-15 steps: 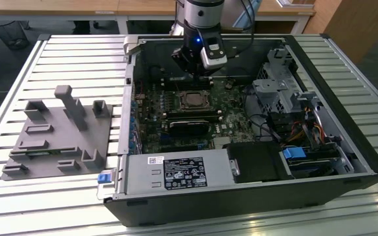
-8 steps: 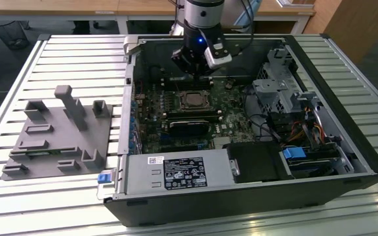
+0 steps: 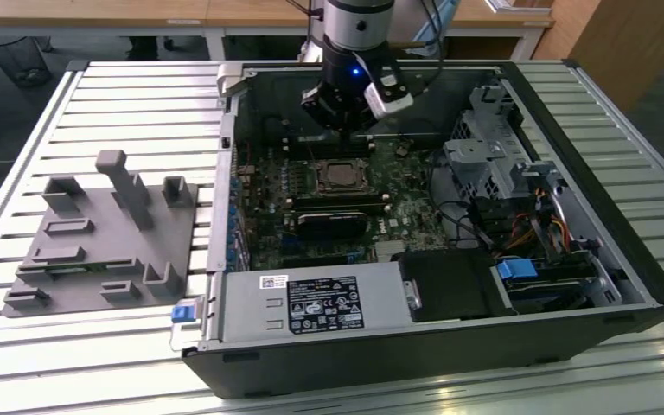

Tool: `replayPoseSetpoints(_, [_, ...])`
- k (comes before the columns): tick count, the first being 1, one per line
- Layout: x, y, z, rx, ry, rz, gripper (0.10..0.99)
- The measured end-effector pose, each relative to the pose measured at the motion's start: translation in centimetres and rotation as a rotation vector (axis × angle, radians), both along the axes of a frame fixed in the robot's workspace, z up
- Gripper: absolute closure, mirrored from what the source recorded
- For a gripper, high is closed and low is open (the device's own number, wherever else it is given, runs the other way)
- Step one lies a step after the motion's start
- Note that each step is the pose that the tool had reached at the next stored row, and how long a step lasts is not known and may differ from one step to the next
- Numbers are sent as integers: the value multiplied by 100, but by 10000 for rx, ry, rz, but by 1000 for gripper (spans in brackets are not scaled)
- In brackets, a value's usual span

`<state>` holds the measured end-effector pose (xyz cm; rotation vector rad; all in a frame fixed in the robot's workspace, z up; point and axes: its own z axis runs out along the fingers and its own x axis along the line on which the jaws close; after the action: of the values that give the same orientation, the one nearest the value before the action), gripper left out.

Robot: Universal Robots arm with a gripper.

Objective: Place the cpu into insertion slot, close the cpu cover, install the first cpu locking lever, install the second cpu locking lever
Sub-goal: 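Install the first cpu locking lever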

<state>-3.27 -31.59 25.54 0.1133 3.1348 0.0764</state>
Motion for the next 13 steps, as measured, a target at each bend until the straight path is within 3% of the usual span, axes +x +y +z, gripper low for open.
replayPoseSetpoints(8, [-40, -4, -1, 36, 0, 257, 965])
replayPoseSetpoints(13, [-152, -4, -1, 52, -5, 261, 965])
